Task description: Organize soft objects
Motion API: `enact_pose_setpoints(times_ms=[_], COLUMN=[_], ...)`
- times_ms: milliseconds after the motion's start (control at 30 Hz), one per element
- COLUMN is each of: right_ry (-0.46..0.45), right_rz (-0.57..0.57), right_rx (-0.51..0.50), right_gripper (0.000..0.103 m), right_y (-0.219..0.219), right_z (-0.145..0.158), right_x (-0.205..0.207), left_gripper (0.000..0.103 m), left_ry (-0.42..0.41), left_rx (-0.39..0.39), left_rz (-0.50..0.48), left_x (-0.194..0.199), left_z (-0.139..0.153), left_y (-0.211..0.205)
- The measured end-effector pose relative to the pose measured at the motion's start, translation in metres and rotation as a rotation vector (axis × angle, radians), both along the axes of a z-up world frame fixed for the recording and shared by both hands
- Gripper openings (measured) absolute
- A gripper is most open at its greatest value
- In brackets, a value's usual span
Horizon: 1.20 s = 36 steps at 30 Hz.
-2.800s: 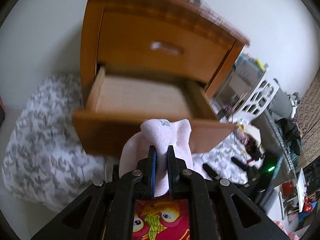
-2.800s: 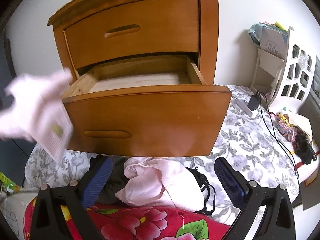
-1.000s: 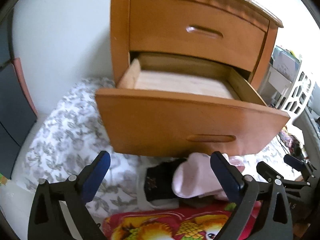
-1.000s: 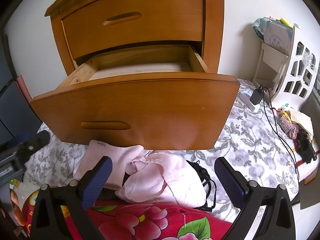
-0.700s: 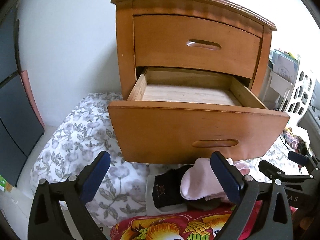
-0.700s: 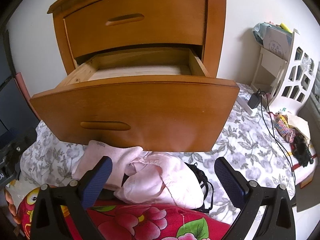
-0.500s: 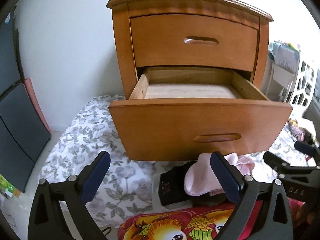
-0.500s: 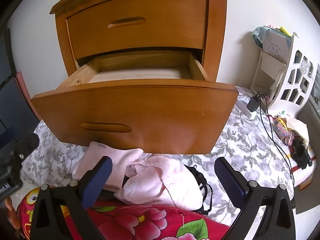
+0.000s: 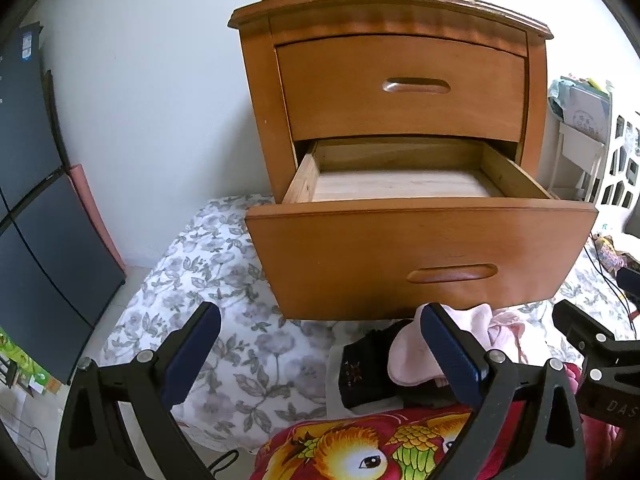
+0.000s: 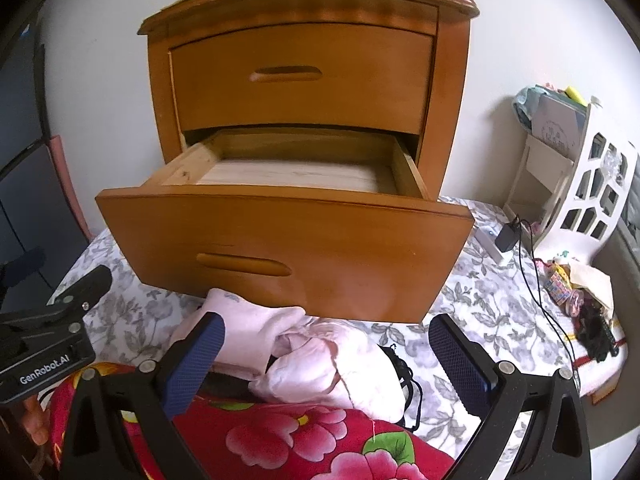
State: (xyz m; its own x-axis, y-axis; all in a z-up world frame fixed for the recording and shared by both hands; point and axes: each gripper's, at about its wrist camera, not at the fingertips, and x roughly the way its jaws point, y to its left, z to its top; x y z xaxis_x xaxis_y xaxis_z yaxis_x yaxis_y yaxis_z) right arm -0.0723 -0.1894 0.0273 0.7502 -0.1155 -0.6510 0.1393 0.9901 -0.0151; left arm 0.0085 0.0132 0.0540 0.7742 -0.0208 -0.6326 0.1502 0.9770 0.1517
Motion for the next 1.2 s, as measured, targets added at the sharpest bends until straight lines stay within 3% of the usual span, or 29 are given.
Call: enact_pose_setpoints(times_ms=[433,1200], right_ry=[-0.052,-0.031], right_rz=[0.006,-0.021], right_rx=[-0.005,0.004], right_gripper=[0.103,0.103], right_y=[0.007,0.002], right_z=[0.027,0.023], right_x=[-0.013,-0.011], left_gripper=[0.1,0.1], left_ry=[-0.006,0.059], left_rx=[-0.025,-0.064], left_rz=[-0.014,-0.004], left_x=[-0.008,0.0], left_z=[0.013,0.008], left_y=[0.002,0.009])
